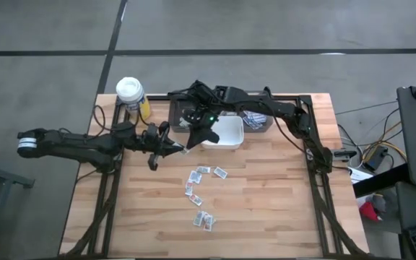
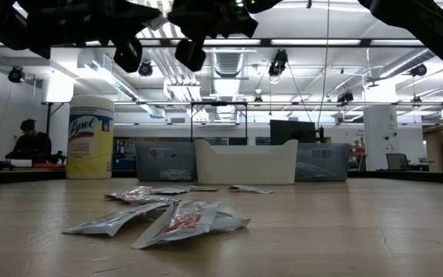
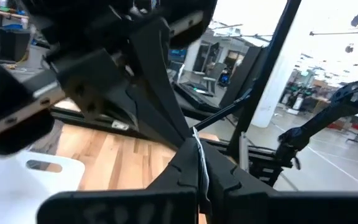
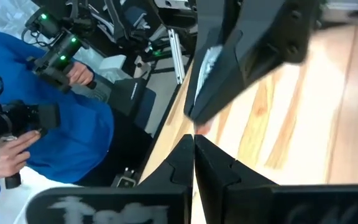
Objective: Pick & Place First Aid Supplies
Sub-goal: Put the ointment pack into the white bin
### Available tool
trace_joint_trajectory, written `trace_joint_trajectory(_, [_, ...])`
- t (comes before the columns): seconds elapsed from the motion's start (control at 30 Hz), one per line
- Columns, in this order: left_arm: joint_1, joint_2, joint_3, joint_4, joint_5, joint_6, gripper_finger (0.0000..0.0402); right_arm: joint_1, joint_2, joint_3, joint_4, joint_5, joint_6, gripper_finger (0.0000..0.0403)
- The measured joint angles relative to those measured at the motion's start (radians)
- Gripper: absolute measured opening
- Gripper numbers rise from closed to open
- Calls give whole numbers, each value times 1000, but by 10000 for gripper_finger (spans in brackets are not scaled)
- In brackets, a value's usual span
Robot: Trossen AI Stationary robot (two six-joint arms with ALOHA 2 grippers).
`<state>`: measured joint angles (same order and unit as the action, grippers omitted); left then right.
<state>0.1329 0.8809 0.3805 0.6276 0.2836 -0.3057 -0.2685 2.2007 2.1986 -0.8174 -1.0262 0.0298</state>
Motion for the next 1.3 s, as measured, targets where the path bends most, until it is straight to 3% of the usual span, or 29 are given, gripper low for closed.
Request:
trace_joint_trajectory(0.2, [1, 0, 0, -60, -43, 22, 0, -32, -8, 0, -186, -4, -42, 41])
trace_joint_trajectory(0.47, [3, 14, 16, -90, -108, 52, 0, -73, -8, 0, -489, 20, -237, 67])
trace_joint_trajectory(0.67, [3, 96, 138, -260, -148, 147, 0, -88, -12, 0, -662, 210, -376, 53])
trace_joint_trajectory(0.77, [5, 167, 238, -413, -174, 222, 0, -101, -23, 0, -721, 241, -465, 42])
trace_joint_trajectory(0.9, [26, 270, 369, -589, -207, 308, 0, -141, -51, -4, -724, 241, -503, 26])
trace_joint_trajectory(1.07, [79, 373, 465, -629, -196, 368, 0, -216, -116, -37, -703, 242, -513, 10])
trace_joint_trajectory(1.3, [164, 483, 541, -629, -140, 391, 0, -304, -324, -320, -450, 250, -434, 8])
